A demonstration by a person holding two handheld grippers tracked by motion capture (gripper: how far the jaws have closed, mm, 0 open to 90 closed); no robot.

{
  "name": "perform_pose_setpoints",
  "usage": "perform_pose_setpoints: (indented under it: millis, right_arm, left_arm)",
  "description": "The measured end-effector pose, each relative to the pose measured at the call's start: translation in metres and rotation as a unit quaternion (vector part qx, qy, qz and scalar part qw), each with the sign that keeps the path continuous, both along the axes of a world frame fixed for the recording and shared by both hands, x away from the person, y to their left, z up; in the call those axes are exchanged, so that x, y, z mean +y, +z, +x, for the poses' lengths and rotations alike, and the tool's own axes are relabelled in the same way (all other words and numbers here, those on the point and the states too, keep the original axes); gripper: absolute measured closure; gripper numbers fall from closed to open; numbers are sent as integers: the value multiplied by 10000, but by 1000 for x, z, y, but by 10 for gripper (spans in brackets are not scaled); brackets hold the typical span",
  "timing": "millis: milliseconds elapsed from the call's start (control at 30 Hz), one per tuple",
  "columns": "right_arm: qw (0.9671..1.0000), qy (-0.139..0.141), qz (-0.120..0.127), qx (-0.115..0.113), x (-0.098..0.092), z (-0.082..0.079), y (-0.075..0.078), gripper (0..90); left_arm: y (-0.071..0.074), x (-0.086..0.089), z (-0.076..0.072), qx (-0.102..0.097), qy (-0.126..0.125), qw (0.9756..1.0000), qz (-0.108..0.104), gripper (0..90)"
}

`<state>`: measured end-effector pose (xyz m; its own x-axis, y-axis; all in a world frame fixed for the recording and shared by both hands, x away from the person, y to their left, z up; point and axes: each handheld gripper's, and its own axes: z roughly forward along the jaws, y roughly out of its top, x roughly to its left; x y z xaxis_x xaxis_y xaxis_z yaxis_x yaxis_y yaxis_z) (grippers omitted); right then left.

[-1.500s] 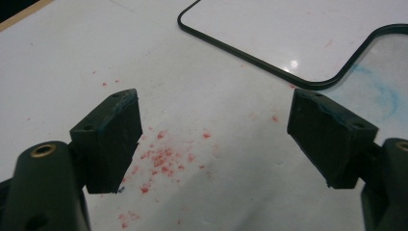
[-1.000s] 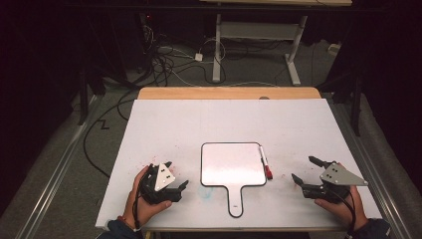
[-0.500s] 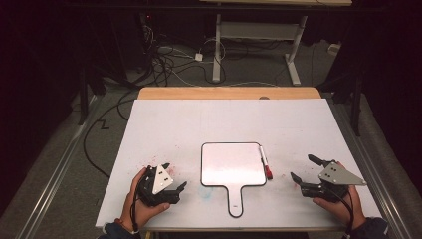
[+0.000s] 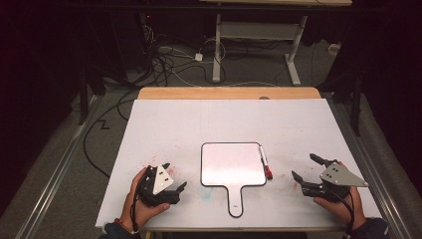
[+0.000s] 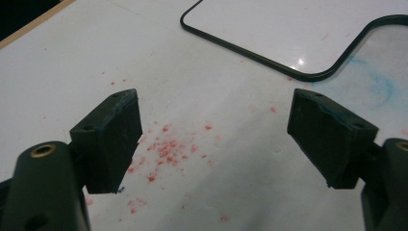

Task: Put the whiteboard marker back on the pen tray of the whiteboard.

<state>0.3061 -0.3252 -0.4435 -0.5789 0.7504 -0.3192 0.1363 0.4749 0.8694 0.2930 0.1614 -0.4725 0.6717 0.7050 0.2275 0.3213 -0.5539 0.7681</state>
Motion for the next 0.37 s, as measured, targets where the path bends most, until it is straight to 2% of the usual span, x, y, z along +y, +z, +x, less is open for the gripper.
perform_pose_setpoints:
  millis: [300, 367]
  right_arm:
    - [10000, 7, -50, 83, 0, 5, -4, 206]
    - [10000, -34, -66, 40, 0, 7, -4, 206]
  left_arm:
    - [-1, 2, 5, 68, 54, 10000, -44, 188]
    - [-1, 3, 6, 71, 50, 10000, -7, 188]
